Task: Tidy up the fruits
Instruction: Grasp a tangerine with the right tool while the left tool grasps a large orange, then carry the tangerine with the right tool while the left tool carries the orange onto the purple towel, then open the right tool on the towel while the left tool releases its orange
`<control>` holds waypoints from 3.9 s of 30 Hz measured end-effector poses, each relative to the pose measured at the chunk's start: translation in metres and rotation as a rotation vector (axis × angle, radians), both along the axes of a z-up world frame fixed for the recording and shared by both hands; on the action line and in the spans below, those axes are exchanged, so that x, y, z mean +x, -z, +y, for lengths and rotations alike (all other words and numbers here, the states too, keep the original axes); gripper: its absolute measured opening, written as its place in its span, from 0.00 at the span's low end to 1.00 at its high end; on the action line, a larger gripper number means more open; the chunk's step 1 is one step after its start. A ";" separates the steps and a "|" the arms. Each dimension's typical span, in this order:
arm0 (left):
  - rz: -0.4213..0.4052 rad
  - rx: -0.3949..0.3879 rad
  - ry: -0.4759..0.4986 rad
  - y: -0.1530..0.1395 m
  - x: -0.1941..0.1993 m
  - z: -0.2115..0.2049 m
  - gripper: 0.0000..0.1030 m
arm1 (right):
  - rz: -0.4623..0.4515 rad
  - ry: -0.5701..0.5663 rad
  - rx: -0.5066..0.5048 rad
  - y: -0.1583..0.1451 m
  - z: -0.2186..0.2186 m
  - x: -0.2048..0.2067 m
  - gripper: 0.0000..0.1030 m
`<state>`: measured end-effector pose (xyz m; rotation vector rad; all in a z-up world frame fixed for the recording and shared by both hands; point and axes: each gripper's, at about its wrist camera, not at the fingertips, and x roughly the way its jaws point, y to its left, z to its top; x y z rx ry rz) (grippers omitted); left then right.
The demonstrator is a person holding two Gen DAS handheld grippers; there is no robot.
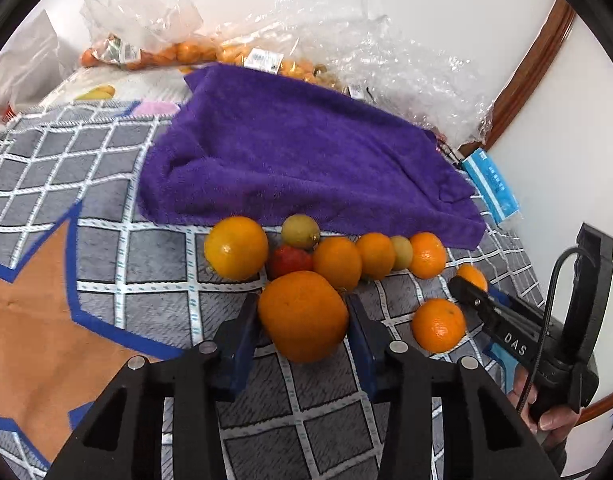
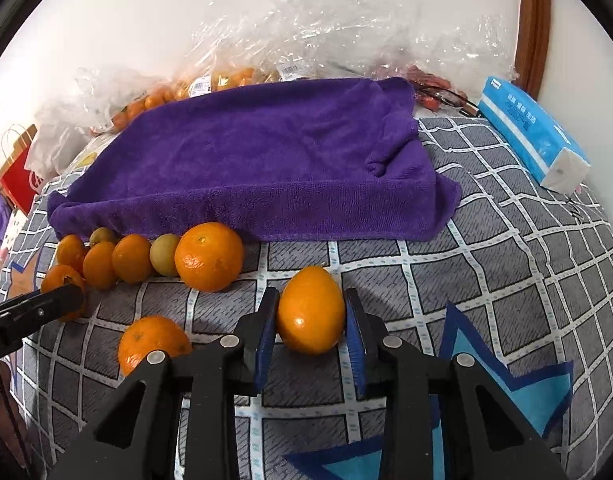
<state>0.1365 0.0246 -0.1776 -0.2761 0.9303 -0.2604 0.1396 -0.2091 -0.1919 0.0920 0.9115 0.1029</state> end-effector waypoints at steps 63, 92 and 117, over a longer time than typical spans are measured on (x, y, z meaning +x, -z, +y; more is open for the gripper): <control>-0.163 0.082 -0.081 -0.061 0.113 -0.004 0.39 | -0.178 0.025 -0.025 -0.064 0.013 0.100 0.31; -0.078 0.138 -0.098 -0.010 0.133 -0.012 0.39 | -0.077 0.032 -0.027 -0.014 0.003 0.126 0.31; -0.088 0.190 -0.082 -0.010 0.133 -0.018 0.47 | -0.059 0.017 -0.046 -0.003 0.007 0.120 0.41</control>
